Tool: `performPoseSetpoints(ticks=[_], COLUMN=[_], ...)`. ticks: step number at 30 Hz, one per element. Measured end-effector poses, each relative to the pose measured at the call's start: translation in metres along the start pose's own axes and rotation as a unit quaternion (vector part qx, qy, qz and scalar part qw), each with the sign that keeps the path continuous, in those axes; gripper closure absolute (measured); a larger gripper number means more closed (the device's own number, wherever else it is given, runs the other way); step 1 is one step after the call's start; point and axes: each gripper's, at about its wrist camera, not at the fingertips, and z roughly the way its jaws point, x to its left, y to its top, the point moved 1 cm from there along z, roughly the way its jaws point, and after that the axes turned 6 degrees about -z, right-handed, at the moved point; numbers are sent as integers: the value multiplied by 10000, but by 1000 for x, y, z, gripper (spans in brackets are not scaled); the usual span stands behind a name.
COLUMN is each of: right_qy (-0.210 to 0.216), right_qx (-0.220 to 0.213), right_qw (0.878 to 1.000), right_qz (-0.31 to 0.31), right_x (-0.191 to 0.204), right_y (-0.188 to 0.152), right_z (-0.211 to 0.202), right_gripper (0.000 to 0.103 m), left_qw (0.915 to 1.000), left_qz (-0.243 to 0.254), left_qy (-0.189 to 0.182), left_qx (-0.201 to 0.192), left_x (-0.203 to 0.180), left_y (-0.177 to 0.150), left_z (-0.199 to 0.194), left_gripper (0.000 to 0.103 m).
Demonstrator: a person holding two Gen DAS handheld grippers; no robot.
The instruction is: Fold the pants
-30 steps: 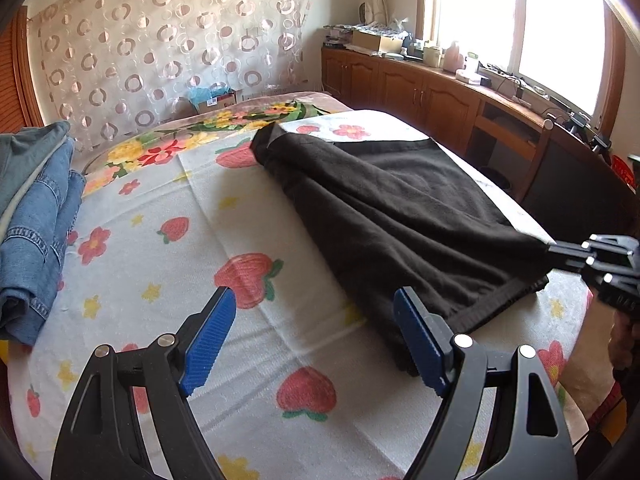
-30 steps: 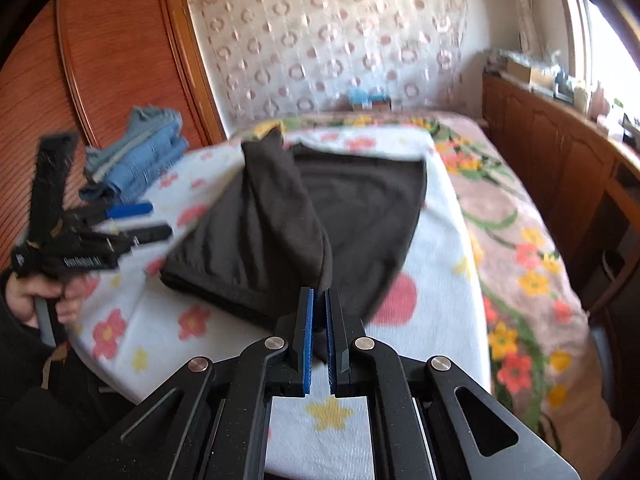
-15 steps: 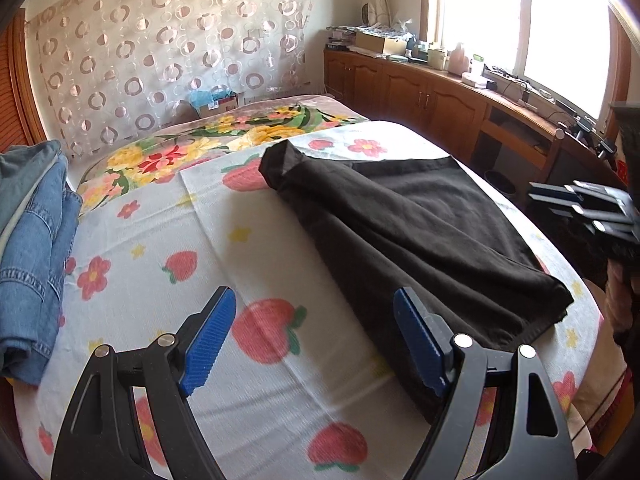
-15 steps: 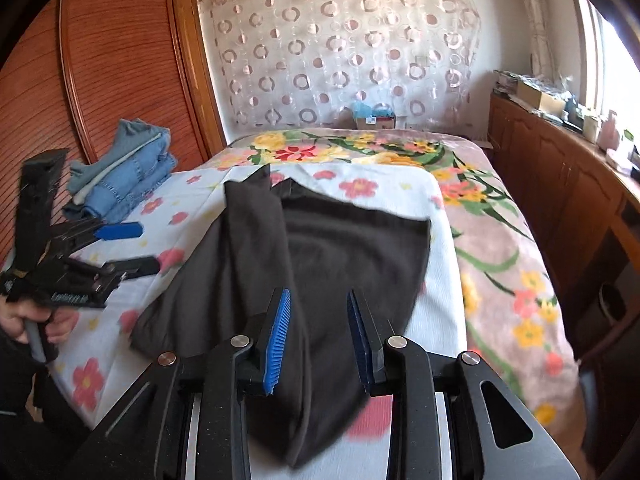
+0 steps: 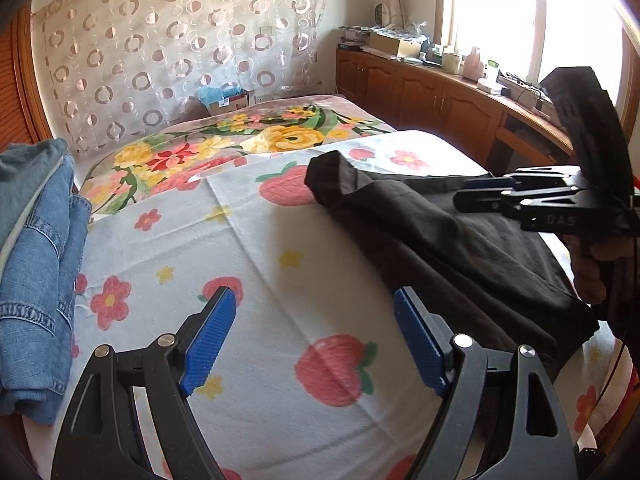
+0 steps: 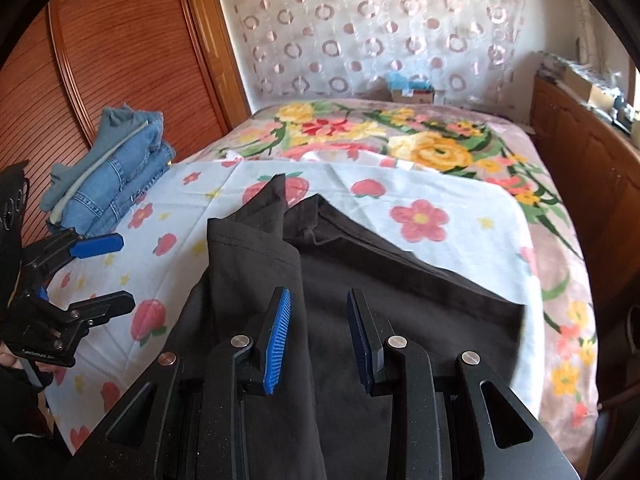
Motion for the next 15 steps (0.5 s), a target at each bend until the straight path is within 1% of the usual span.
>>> performPoseSetpoints(ticks=[5, 6, 7, 9, 10, 13, 15], right_qy=[148, 164, 219, 325, 306, 338, 493], right_qx=[278, 316, 335, 394, 375, 157, 53], right_qw=[9995, 9994, 9992, 9987, 9988, 9992, 9986], right_qz=[-43, -36, -28, -64, -97, -156, -203], right_x=[0, 1, 1, 8, 11, 17, 24], right_y=[5, 7, 8, 12, 13, 18, 21], right_z=[16, 18, 18, 24, 23, 11, 5], right_gripper=[72, 74, 79, 96, 99, 101, 101], left_qw=[9999, 9999, 9998, 9997, 9997, 9996, 9996], left_qz=[-106, -125, -135, -165, -174, -194, -189], left_qy=[-86, -112, -135, -162, -164, -166, -152], left_qx=[15, 11, 3, -11, -21, -83, -150], left_x=[10, 12, 13, 16, 16, 18, 19], left_y=[-3, -4, -5, -6, -7, -7, -7], left_z=[2, 2, 1, 0, -1, -7, -11], left_gripper=[21, 21, 21, 21, 21, 21, 21])
